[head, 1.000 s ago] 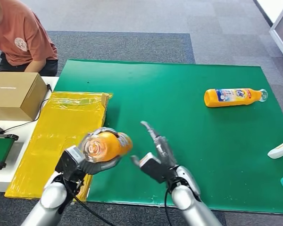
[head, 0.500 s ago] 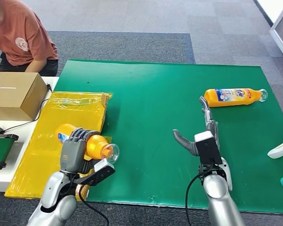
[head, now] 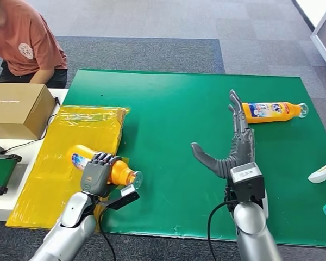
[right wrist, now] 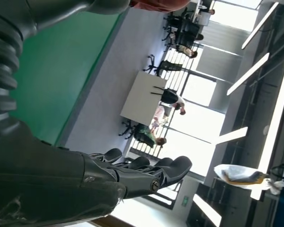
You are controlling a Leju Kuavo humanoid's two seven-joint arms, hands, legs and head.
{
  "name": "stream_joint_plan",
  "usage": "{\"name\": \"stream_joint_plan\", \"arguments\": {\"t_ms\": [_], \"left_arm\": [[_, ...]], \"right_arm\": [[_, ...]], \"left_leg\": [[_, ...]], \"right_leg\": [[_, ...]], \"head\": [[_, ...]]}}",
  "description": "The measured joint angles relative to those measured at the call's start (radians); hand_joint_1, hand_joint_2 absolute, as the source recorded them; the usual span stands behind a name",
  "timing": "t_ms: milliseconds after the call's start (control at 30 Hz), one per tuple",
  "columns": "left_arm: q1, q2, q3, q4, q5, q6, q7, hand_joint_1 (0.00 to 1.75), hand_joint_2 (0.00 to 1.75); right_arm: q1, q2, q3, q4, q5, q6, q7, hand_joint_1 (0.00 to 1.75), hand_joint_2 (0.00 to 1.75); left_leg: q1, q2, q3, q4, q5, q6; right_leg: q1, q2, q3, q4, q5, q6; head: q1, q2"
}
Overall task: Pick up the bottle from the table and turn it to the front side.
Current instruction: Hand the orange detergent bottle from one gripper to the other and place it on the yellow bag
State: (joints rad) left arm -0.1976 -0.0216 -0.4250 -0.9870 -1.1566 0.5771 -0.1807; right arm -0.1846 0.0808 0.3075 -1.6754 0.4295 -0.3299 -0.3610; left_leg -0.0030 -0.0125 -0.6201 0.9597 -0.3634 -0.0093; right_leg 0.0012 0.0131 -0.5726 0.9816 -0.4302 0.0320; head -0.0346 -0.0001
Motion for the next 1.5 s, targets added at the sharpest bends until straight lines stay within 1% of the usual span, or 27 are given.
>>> {"name": "stream_joint_plan", "arguments": {"t_ms": [33, 167, 300, 467, 600, 800, 967, 1033, 1100, 1233, 1300, 1400, 1500], "left_arm": [[-0.007, -0.002, 0.0, 0.013, -0.002, 0.002, 0.001, 0.0, 1.75], [-0.014, -0.009, 0.003, 0.04, -0.004, -0.003, 0.007, 0.0, 1.75], [-0.011, -0.012, 0.009, 0.042, 0.019, -0.03, 0.008, 0.0, 1.75], [-0.007, -0.017, 0.035, 0.02, 0.114, -0.068, -0.018, 0.0, 1.75], [-0.001, -0.021, 0.059, 0.008, 0.168, -0.079, -0.043, 0.0, 1.75], [0.037, -0.033, 0.103, -0.052, 0.258, -0.083, -0.085, 0.0, 1.75], [0.072, -0.04, 0.129, -0.107, 0.276, -0.089, -0.085, 0.0, 1.75], [0.077, -0.04, 0.132, -0.113, 0.261, -0.106, -0.071, 0.0, 1.75], [0.074, -0.038, 0.131, -0.114, 0.205, -0.142, -0.029, 0.0, 1.75], [0.031, -0.016, 0.09, -0.067, -0.049, -0.241, 0.143, 0.0, 1.75], [0.001, -0.009, 0.066, -0.028, -0.139, -0.258, 0.204, 0.0, 1.75], [-0.038, -0.009, 0.045, 0.026, -0.2, -0.252, 0.245, 0.0, 1.75], [-0.055, -0.01, 0.04, 0.055, -0.213, -0.238, 0.245, 0.0, 1.75]], "right_arm": [[0.0, 0.0, 0.008, -0.01, 0.0, 0.0, -0.002, 0.0, 1.75], [0.006, -0.001, 0.023, -0.036, 0.0, -0.002, -0.006, 0.0, 1.75], [0.02, -0.002, 0.031, -0.061, -0.005, -0.01, -0.007, 0.0, 1.75], [0.031, -0.004, 0.03, -0.069, -0.009, -0.012, -0.007, 0.0, 1.75], [0.039, -0.004, 0.03, -0.074, -0.008, -0.014, -0.008, 0.0, 1.75], [0.055, -0.006, 0.029, -0.081, -0.005, -0.018, -0.008, 0.0, 1.75], [0.067, -0.007, 0.028, -0.083, -0.003, -0.023, -0.008, 0.0, 1.75], [0.07, -0.007, 0.028, -0.085, -0.003, -0.023, -0.008, 0.0, 1.75], [0.07, -0.007, 0.028, -0.089, -0.006, -0.017, -0.008, 0.0, 1.75], [0.065, -0.007, 0.027, -0.101, -0.008, 0.017, -0.007, 0.0, 1.75], [0.061, -0.007, 0.026, -0.106, -0.007, 0.031, -0.006, 0.0, 1.75], [0.057, -0.007, 0.026, -0.11, -0.003, 0.04, -0.003, 0.0, 1.75], [0.055, -0.007, 0.026, -0.111, 0.0, 0.041, -0.002, 0.0, 1.75]], "left_leg": [[0.0, 0.0, 0.001, 0.0, 0.0, 0.0], [0.0, 0.0, 0.001, 0.0, 0.001, -0.001], [0.0, 0.0, 0.002, 0.0, 0.001, -0.001], [0.0, 0.0, 0.003, 0.0, 0.001, -0.001], [0.0, 0.0, 0.004, 0.0, 0.001, -0.001], [0.0, 0.0, 0.006, -0.001, 0.001, -0.002], [0.0, 0.0, 0.006, -0.001, 0.002, -0.002], [0.0, 0.0, 0.006, -0.001, 0.002, -0.002], [0.0, 0.0, 0.006, -0.001, 0.002, -0.002], [0.0, 0.0, 0.007, -0.001, 0.001, -0.003], [0.0, 0.0, 0.008, -0.001, 0.002, -0.003], [0.0, 0.0, 0.011, -0.001, 0.002, -0.003], [0.0, 0.0, 0.014, -0.001, 0.002, -0.003]], "right_leg": [[0.0, 0.0, 0.0, 0.0, 0.0, 0.0], [0.0, 0.0, 0.001, 0.001, 0.001, -0.001], [0.0, 0.0, 0.001, 0.001, 0.001, -0.001], [0.0, 0.0, 0.003, 0.001, 0.001, -0.001], [0.0, 0.0, 0.003, 0.001, 0.001, -0.001], [0.0, 0.0, 0.003, 0.003, 0.001, -0.002], [0.0, 0.0, 0.003, 0.003, 0.001, -0.002], [0.0, 0.0, 0.004, 0.003, 0.001, -0.002], [0.0, 0.0, 0.004, 0.003, 0.001, -0.002], [0.0, 0.0, 0.004, 0.004, 0.001, -0.003], [0.0, 0.0, 0.005, 0.005, 0.001, -0.003], [0.0, 0.0, 0.008, 0.005, 0.001, -0.003], [0.0, 0.0, 0.011, 0.005, 0.0, -0.004]], "head": [[0.0, 0.0], [0.0, 0.0], [0.0, 0.0], [0.0, 0.0], [0.0, 0.0], [0.0, 0.0], [0.0, 0.0], [0.0, 0.0], [0.0, 0.0], [0.0, 0.0], [0.0, 0.0], [0.0, 0.0], [0.0, 0.0]]}}
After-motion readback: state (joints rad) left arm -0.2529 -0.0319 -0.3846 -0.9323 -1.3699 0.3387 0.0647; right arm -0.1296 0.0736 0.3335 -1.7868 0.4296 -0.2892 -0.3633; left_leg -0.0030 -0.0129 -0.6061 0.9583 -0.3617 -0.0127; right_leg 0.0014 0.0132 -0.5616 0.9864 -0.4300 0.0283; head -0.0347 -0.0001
